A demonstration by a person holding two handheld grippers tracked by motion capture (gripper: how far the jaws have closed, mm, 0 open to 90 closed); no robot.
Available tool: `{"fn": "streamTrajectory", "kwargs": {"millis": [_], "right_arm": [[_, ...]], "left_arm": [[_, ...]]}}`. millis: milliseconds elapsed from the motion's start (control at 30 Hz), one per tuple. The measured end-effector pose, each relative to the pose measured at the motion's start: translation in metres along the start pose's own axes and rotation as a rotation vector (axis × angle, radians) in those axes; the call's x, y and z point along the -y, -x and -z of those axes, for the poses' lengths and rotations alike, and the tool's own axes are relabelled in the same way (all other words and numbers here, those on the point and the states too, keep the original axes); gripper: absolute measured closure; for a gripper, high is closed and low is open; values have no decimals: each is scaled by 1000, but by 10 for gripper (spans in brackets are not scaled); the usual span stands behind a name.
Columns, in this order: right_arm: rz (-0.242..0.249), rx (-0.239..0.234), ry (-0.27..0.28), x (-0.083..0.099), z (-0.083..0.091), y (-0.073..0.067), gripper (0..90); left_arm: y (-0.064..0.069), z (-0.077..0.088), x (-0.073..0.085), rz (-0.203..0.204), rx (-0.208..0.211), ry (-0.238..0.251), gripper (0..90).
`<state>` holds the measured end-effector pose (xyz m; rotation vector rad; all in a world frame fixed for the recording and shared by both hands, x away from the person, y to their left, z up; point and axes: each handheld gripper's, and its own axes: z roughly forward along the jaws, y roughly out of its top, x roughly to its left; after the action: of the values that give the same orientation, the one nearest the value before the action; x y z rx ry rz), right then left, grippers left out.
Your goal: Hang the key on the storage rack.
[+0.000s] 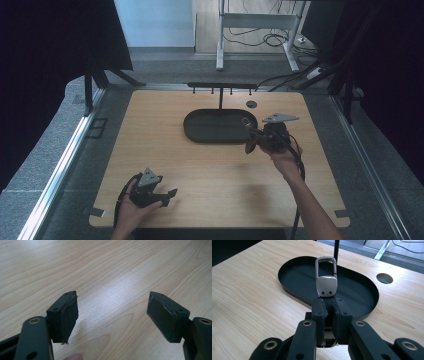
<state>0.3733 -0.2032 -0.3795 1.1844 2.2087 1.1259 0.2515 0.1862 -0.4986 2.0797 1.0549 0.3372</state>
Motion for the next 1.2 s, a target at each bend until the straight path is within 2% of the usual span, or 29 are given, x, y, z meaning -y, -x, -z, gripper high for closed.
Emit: {"fn": "streamTrajectory", "kwargs": {"millis": [700, 1200], "right_arm": [[-18, 65, 21, -15, -14, 15, 811], [-55, 104, 37, -25, -21, 28, 811]], "left_arm": [[-1, 1, 0, -1, 1, 1, 255], [-1, 1, 0, 1, 1, 0, 255]]}}
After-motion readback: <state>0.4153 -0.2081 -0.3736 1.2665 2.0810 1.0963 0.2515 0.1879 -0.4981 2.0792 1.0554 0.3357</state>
